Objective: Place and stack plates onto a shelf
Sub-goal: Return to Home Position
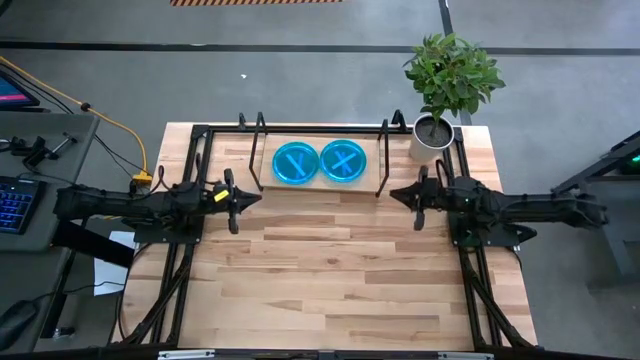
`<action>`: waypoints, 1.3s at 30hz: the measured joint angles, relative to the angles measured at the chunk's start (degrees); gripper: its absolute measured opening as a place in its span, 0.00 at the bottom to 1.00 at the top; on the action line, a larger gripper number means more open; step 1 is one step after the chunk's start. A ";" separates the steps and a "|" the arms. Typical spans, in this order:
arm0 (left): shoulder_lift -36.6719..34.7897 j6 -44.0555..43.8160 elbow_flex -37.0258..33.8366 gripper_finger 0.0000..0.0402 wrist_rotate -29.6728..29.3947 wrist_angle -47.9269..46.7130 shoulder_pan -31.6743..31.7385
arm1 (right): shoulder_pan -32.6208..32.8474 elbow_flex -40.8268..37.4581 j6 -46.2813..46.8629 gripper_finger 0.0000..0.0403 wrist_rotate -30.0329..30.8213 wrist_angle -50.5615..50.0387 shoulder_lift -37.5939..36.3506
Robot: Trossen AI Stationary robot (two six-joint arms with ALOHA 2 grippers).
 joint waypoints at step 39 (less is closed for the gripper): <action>-9.13 -6.51 -0.04 0.00 -12.83 -9.33 -0.15 | 3.00 -5.57 4.48 0.01 1.43 -9.06 -16.40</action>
